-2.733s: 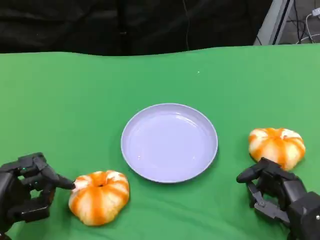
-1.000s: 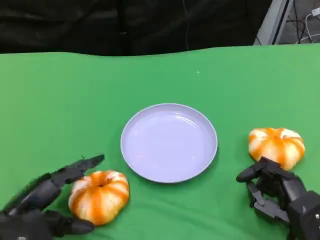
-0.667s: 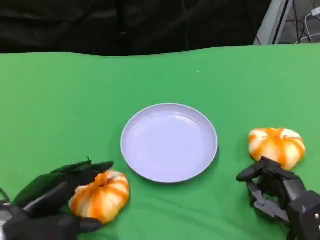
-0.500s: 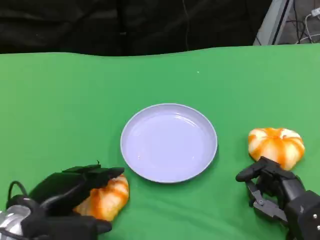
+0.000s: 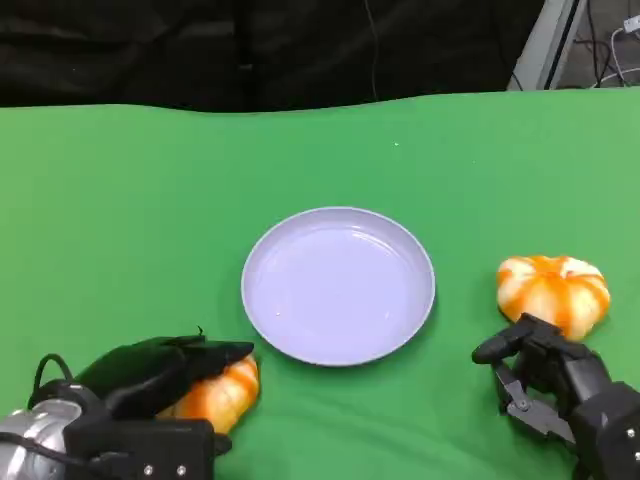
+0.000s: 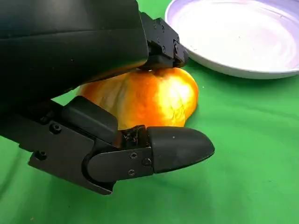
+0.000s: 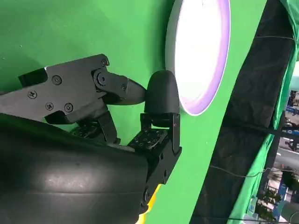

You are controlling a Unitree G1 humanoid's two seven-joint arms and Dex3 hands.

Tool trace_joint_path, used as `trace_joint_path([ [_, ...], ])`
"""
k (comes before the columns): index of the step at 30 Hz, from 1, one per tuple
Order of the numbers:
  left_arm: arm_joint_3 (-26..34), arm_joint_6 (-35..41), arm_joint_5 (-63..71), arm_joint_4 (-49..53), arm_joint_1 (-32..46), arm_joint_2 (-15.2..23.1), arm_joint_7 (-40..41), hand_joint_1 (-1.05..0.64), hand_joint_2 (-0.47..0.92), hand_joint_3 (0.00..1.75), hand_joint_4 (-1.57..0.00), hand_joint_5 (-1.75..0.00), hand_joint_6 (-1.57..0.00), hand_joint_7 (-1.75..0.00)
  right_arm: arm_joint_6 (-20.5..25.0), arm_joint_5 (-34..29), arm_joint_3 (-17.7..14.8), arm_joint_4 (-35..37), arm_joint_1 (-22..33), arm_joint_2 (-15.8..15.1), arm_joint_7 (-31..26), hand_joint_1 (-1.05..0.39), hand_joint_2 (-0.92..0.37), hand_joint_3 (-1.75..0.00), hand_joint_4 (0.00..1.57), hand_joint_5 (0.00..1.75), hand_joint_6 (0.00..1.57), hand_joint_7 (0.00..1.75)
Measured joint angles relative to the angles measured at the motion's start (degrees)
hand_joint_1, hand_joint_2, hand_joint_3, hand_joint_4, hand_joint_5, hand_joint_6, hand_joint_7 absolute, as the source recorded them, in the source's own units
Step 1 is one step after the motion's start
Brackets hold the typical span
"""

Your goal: Grasp the bread from the table and place it into the plate.

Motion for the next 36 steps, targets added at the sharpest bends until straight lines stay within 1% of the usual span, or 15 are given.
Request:
trace_joint_path([
  [12, -1.2, 0.5, -1.1, 0.0, -0.4, 0.7, 0.0, -1.04, 0.92, 0.79, -0.23, -0.02, -0.26, -0.01, 0.0, 0.0, 0.0, 0.0, 0.0, 0.0, 0.0, -0.19, -0.88, -0.59, 0.74, 1.75, 0.71, 1.34],
  [13, -1.2, 0.6, -1.2, 0.0, -0.4, 0.8, 0.0, -1.01, 0.92, 0.74, -0.23, -0.02, -0.26, -0.01, 0.0, 0.0, 0.0, 0.0, 0.0, 0.0, 0.0, -0.19, -0.88, -0.59, 0.74, 1.75, 0.71, 1.33],
  [14, -1.3, 0.6, -1.2, 0.0, -0.4, 0.8, 0.0, -0.94, 0.92, 0.62, -0.24, -0.02, -0.27, -0.01, 0.0, 0.0, 0.0, 0.0, 0.0, 0.0, 0.0, -0.18, -0.87, -0.59, 0.73, 1.75, 0.71, 1.33],
  [15, -1.4, 1.0, -1.4, 0.2, -0.6, 0.8, -0.5, -0.90, 0.92, 0.54, -0.24, -0.02, -0.27, 0.00, 0.0, 0.1, 0.0, 0.0, 0.0, 0.0, 0.1, -0.18, -0.87, -0.59, 0.73, 1.75, 0.71, 1.33],
  [16, -1.7, 1.8, -1.9, 0.5, -1.0, 0.8, -1.4, -0.88, 0.92, 0.51, -0.25, -0.02, -0.27, 0.00, 0.0, 0.2, -0.1, 0.0, 0.1, 0.0, 0.2, -0.18, -0.87, -0.59, 0.72, 1.75, 0.71, 1.33],
  [19, -2.0, 3.4, -2.5, 1.0, -2.4, 0.9, -3.9, -0.87, 0.92, 0.48, -0.25, -0.02, -0.27, 0.00, 0.0, 0.5, -0.1, 0.0, 0.1, 0.0, 0.6, -0.18, -0.87, -0.60, 0.72, 1.75, 0.71, 1.32],
  [24, -2.4, 4.0, -3.3, 1.0, -2.8, 1.1, -4.3, -0.87, 0.92, 0.48, -0.25, -0.01, -0.27, 0.00, 0.0, 0.6, -0.1, 0.0, 0.2, 0.0, 0.7, -0.18, -0.87, -0.60, 0.72, 1.75, 0.71, 1.32],
  [25, -2.5, 4.1, -3.4, 1.0, -2.8, 1.2, -4.3, -0.51, 0.87, 0.28, -0.23, -0.01, -0.26, 0.00, 0.0, 0.6, -0.1, 0.0, 0.2, 0.0, 0.7, -0.18, -0.87, -0.60, 0.73, 1.75, 0.71, 1.32],
  [26, -2.5, 4.1, -4.1, 1.1, -2.9, 1.2, -4.8, -0.38, 0.87, 0.17, -0.23, -0.01, -0.26, 0.00, 0.0, 0.6, -0.1, 0.0, 0.2, 0.0, 0.7, -0.18, -0.87, -0.60, 0.73, 1.75, 0.71, 1.32],
  [28, -2.6, 4.2, -6.1, 1.6, -3.9, 1.9, -7.9, -0.26, 0.87, 0.07, -0.24, -0.01, -0.26, 0.00, 0.1, 0.6, -0.1, -0.1, 0.2, 0.0, 0.6, -0.19, -0.88, -0.60, 0.73, 1.75, 0.71, 1.31],
  [31, -3.2, 4.2, -7.5, 1.9, -5.3, 3.3, -11.1, -0.22, 0.88, 0.03, -0.24, -0.01, -0.26, 0.00, 0.1, 0.6, -0.1, -0.3, 0.3, 0.0, 0.7, -0.18, -0.88, -0.60, 0.72, 1.75, 0.71, 1.31],
  [36, -4.3, 4.8, -7.9, 1.9, -6.1, 4.2, -12.6, -0.19, 0.89, 0.01, -0.25, -0.01, -0.28, -0.01, 0.1, 0.6, -0.1, -0.3, 0.4, 0.0, 0.8, -0.19, -0.88, -0.59, 0.73, 1.75, 0.71, 1.31],
])
